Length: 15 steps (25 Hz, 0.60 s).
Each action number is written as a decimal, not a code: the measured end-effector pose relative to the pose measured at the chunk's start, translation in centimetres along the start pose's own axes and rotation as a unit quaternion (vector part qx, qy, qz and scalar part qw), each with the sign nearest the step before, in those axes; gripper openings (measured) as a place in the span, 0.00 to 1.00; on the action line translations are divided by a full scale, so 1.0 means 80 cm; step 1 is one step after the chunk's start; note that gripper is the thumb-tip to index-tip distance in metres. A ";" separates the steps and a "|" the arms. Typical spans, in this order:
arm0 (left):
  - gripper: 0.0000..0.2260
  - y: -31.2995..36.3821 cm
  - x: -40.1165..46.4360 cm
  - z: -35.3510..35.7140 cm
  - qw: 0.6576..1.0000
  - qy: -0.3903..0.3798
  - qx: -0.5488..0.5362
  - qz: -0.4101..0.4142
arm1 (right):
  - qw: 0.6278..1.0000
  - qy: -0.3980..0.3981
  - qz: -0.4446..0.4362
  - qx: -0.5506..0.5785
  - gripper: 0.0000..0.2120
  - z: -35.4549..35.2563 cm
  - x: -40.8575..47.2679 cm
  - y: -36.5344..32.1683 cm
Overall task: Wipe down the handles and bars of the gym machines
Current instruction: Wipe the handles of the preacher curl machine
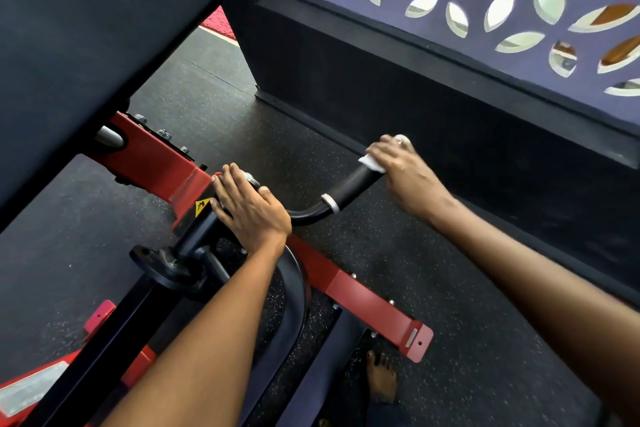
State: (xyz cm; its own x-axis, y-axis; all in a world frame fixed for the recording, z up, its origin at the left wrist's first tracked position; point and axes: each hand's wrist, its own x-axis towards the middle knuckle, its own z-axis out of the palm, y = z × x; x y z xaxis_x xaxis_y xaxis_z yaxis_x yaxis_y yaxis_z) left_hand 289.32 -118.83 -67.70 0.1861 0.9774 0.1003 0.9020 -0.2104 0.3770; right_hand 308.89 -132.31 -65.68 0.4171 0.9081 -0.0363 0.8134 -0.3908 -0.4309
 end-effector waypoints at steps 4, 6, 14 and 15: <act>0.28 -0.001 0.000 0.000 1.000 0.004 -0.002 0.002 | 0.993 0.022 -0.114 0.009 0.25 0.034 -0.031 -0.075; 0.28 0.000 -0.001 0.000 1.000 0.003 -0.002 0.004 | 0.991 0.040 -0.128 0.024 0.28 0.059 -0.074 -0.084; 0.28 -0.002 0.000 0.000 1.000 0.002 0.009 0.007 | 0.528 0.066 0.451 0.716 0.20 0.056 -0.036 -0.074; 0.28 -0.002 0.000 0.000 1.000 0.001 0.009 0.006 | 0.443 0.070 0.418 0.790 0.21 0.048 -0.021 -0.079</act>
State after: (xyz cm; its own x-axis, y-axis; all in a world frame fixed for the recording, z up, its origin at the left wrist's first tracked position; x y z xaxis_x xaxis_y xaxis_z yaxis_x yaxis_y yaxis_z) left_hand 289.18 -118.83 -67.73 0.1966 0.9748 0.1059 0.9063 -0.2219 0.3596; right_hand 301.54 -130.79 -66.36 0.4166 0.4840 -0.7696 -0.9018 0.1128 -0.4172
